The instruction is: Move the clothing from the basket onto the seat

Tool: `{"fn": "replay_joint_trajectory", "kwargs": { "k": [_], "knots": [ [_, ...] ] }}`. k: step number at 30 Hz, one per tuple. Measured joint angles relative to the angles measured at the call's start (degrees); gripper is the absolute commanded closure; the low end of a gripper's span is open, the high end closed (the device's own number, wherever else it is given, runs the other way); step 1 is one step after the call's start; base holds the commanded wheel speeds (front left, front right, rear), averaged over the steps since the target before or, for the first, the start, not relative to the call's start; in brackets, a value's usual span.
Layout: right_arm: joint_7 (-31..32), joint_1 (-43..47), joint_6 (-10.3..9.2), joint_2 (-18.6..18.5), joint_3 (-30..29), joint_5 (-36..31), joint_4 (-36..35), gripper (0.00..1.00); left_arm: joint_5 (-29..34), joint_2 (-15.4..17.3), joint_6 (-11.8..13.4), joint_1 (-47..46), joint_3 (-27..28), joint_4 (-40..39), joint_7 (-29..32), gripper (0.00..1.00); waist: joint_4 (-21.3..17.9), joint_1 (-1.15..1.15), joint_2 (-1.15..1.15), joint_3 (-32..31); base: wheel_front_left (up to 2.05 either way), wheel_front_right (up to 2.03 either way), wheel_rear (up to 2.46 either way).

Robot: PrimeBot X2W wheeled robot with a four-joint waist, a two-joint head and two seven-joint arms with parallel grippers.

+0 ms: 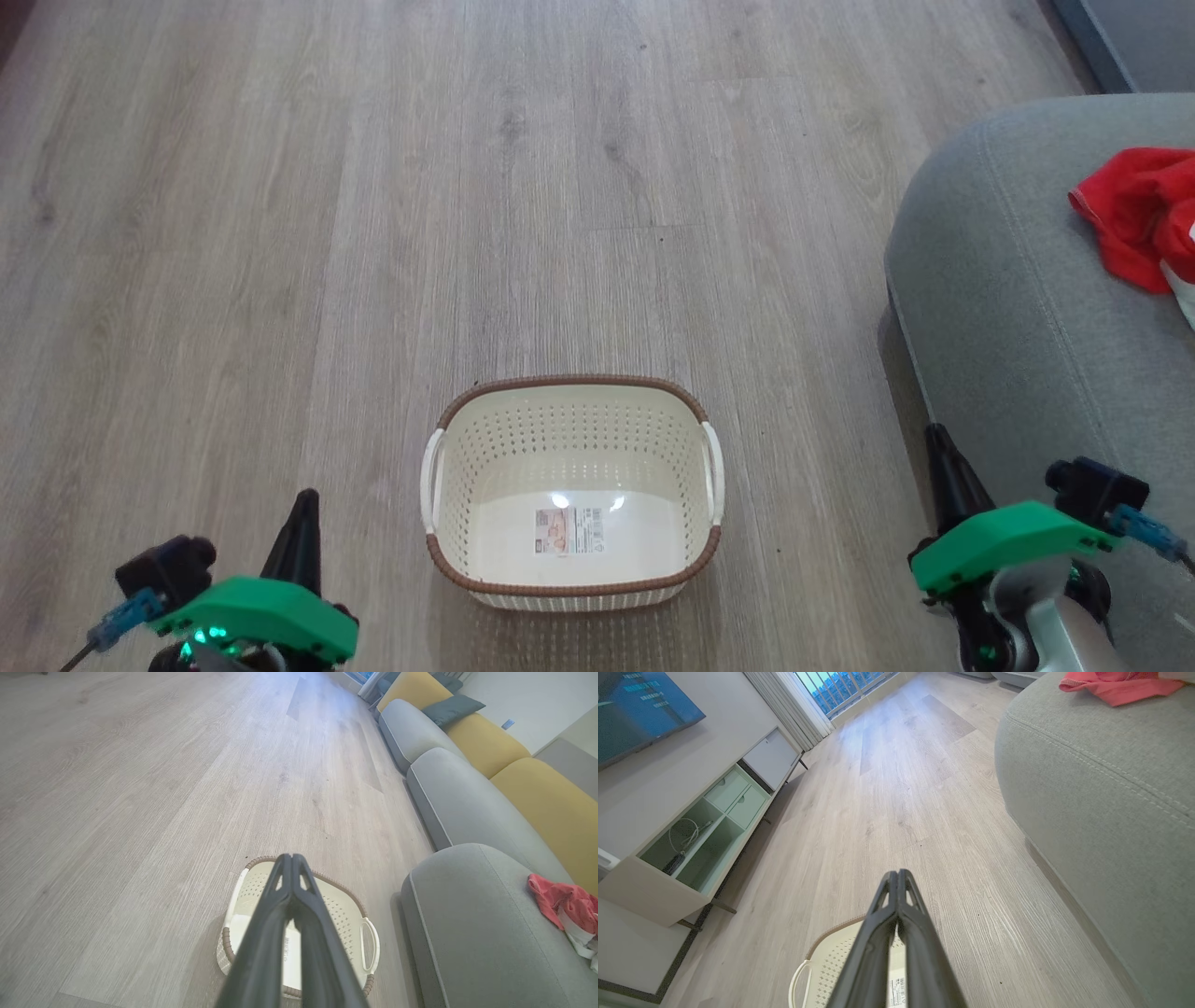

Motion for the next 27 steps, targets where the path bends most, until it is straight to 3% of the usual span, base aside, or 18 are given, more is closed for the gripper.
{"fn": "replay_joint_trajectory", "kwargs": {
  "k": [27],
  "knots": [
    [4.5,0.2,-0.01,0.2,-2.3,17.4,-3.2,1.0,-17.9,0.0,0.0,-0.4,0.9,-2.0,4.4,1.0,0.2,0.0,0.0,0.0,0.0,0.0,0.0]
  ]
}}
